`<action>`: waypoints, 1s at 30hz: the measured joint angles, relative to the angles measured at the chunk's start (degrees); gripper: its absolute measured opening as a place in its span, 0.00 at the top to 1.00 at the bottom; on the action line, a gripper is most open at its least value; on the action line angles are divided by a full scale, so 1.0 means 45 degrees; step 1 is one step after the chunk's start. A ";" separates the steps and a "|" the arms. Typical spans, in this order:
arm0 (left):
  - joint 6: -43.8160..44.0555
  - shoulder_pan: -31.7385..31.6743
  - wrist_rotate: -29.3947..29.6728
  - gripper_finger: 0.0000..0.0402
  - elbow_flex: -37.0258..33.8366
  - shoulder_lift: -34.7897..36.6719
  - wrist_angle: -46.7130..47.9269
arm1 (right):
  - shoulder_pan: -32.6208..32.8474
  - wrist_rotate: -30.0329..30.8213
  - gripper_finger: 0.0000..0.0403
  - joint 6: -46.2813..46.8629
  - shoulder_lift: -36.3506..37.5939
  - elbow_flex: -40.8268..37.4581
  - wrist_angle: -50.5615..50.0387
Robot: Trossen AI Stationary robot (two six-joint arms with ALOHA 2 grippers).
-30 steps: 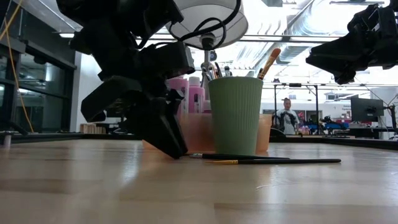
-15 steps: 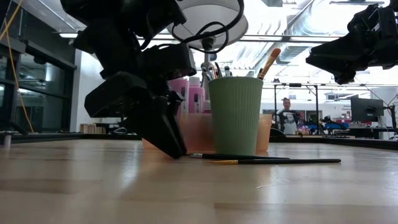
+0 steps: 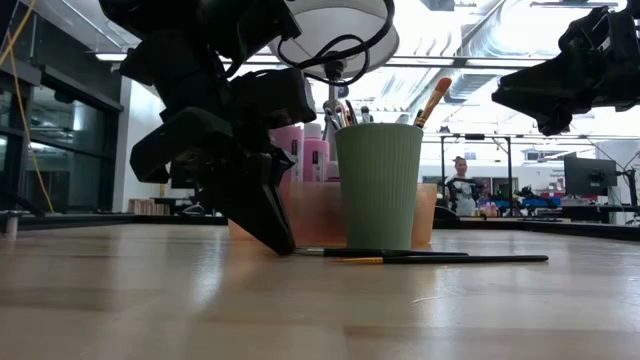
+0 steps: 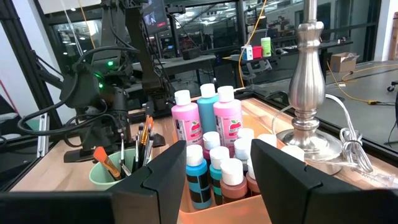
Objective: Pick & Place Paint Supplies
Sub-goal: Put the gray paintbrushes into the green cup
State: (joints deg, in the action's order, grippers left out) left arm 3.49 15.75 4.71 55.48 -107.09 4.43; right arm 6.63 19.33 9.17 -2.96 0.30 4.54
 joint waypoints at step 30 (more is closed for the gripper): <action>0.0296 0.0425 -0.0451 1.00 -0.0092 0.1832 0.1781 | 0.0000 0.0003 0.57 0.0000 0.0000 0.0000 -0.0005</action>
State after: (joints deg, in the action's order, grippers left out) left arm 4.82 17.66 2.68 55.07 -98.84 12.45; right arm 6.63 19.34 9.17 -2.96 0.30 4.51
